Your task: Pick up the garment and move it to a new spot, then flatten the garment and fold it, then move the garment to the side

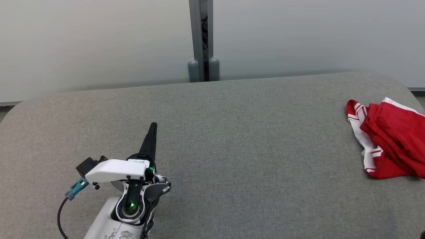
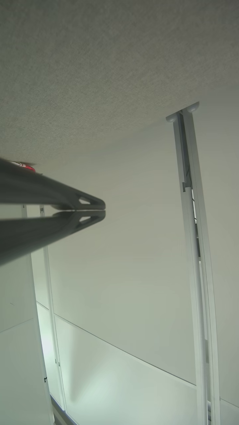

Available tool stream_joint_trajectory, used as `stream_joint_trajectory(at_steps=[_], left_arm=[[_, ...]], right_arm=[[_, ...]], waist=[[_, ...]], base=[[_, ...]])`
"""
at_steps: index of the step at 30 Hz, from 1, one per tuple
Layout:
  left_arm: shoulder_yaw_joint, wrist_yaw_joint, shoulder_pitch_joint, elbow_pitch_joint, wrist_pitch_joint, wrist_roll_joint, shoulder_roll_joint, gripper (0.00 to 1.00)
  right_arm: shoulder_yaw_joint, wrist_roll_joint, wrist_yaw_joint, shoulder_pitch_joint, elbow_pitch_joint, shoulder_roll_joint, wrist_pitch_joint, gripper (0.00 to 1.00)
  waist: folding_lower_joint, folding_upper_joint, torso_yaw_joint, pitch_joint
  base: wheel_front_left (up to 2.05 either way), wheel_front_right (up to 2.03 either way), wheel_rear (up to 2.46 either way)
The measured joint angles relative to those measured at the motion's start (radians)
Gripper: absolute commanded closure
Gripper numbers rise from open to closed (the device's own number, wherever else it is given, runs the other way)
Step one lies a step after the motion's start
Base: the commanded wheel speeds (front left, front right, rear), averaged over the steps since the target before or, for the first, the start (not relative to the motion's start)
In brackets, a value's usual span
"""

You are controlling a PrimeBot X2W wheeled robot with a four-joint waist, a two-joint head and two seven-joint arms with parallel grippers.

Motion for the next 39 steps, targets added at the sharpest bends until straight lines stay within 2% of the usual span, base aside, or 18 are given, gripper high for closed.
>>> stream_joint_trajectory(at_steps=[39], left_arm=[[0.0,0.0,0.0,0.0,0.0,0.0,0.0,1.0]], right_arm=[[0.0,0.0,0.0,0.0,0.0,0.0,0.0,1.0]], waist=[[0.0,0.0,0.0,0.0]], base=[[0.0,0.0,0.0]])
